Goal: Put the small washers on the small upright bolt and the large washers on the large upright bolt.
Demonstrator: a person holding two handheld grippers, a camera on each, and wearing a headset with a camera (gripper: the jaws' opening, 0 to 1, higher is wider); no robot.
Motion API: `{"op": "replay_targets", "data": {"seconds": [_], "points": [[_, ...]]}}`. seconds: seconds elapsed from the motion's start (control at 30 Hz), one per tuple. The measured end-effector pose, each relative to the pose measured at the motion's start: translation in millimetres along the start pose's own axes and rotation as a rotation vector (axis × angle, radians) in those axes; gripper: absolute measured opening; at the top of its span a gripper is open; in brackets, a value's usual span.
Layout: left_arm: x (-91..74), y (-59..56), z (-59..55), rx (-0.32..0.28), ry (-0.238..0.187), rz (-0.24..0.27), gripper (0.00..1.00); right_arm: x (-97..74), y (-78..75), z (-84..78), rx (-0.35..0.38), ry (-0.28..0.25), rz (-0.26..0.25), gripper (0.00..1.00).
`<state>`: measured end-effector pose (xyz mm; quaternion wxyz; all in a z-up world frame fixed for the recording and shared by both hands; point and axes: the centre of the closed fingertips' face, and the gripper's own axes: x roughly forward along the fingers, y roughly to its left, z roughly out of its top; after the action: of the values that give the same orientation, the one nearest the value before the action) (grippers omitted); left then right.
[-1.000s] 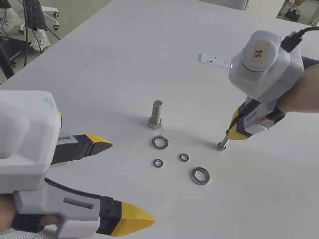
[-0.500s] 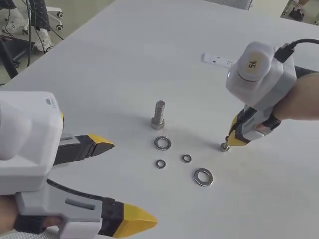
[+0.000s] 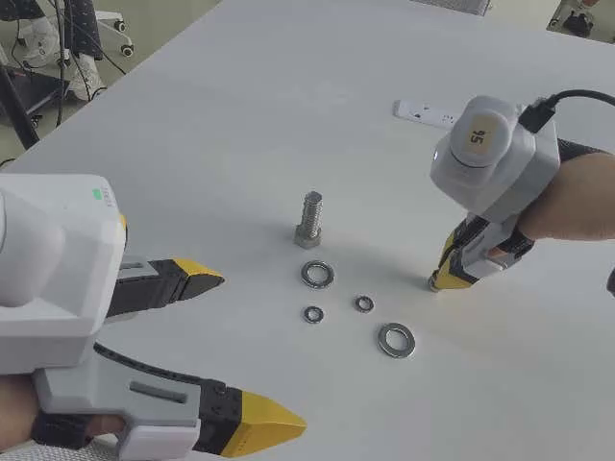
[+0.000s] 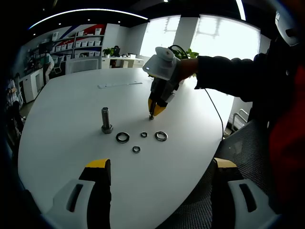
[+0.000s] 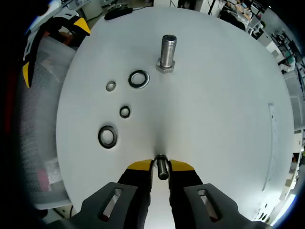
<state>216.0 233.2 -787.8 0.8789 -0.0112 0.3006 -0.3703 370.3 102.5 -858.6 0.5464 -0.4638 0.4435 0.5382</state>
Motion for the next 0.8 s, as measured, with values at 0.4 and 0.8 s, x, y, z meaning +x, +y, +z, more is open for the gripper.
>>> {"op": "replay_targets", "data": {"seconds": [0.4,0.8], "points": [[0.9,0.4,0.5,-0.002,-0.001,0.001,0.87,8.3,-1.5,-2.5,-0.004,0.003,0.002,0.14],[0.5,-0.3,0.3,-0.003,-0.002,0.000,0.87,7.8,0.5,-2.2,-0.002,-0.001,0.004,0.16]]}}
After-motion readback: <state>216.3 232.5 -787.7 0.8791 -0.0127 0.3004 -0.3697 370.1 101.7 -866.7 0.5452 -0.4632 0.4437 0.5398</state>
